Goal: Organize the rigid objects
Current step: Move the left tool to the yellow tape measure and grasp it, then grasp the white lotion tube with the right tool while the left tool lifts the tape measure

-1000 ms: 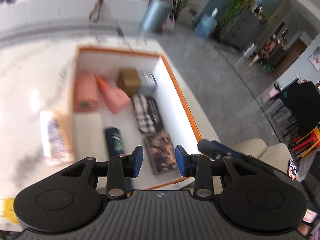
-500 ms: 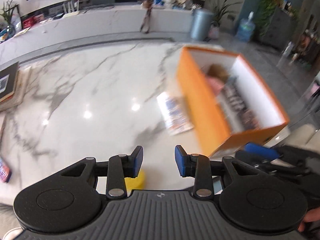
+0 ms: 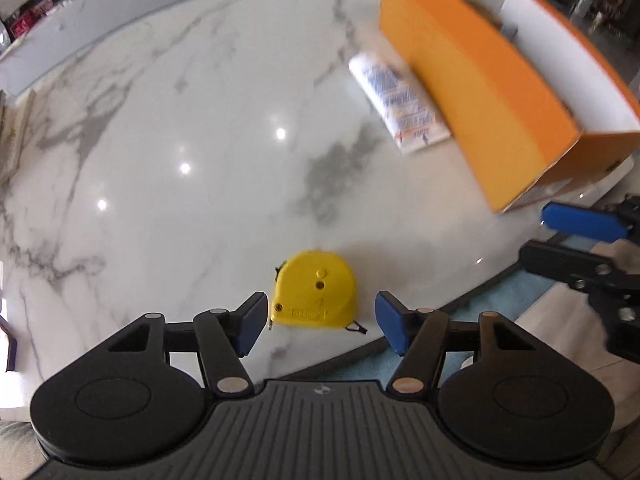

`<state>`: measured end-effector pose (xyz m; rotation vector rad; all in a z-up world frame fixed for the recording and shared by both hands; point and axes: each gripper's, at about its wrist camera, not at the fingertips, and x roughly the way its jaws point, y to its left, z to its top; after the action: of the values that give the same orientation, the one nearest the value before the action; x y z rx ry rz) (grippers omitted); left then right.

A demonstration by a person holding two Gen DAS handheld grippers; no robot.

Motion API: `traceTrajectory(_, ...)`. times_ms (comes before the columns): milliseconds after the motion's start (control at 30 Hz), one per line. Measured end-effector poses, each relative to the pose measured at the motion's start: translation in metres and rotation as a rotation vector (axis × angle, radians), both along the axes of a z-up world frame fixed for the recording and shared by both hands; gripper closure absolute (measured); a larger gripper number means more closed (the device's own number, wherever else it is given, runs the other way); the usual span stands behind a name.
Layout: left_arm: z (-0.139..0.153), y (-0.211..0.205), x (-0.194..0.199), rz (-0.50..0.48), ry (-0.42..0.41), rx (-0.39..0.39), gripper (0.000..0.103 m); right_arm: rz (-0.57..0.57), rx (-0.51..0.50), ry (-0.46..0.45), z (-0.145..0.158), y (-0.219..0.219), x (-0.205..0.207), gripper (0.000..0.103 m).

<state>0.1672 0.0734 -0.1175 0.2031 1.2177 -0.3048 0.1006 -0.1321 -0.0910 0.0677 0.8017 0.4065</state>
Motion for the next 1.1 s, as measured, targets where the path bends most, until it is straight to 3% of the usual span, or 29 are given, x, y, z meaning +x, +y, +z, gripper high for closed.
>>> traceTrajectory(267, -0.019, -0.003, 0.017, 0.013, 0.067, 0.054, 0.035, 0.007, -0.012, 0.019, -0.003, 0.003, 0.003, 0.059)
traceTrajectory(700, -0.025, 0.003, 0.025, 0.079, 0.103, 0.016, 0.041, 0.020, -0.037, 0.021, -0.004, 0.006, 0.002, 0.056)
traceTrajectory(900, -0.018, 0.031, 0.028, 0.222, 0.098, -0.111, 0.042, 0.052, -0.097, 0.029, -0.002, 0.016, 0.000, 0.056)
traceTrajectory(1100, -0.019, 0.046, 0.037, 0.330, 0.081, -0.176, 0.042, 0.113, -0.148, 0.036, 0.007, 0.044, 0.012, 0.058)
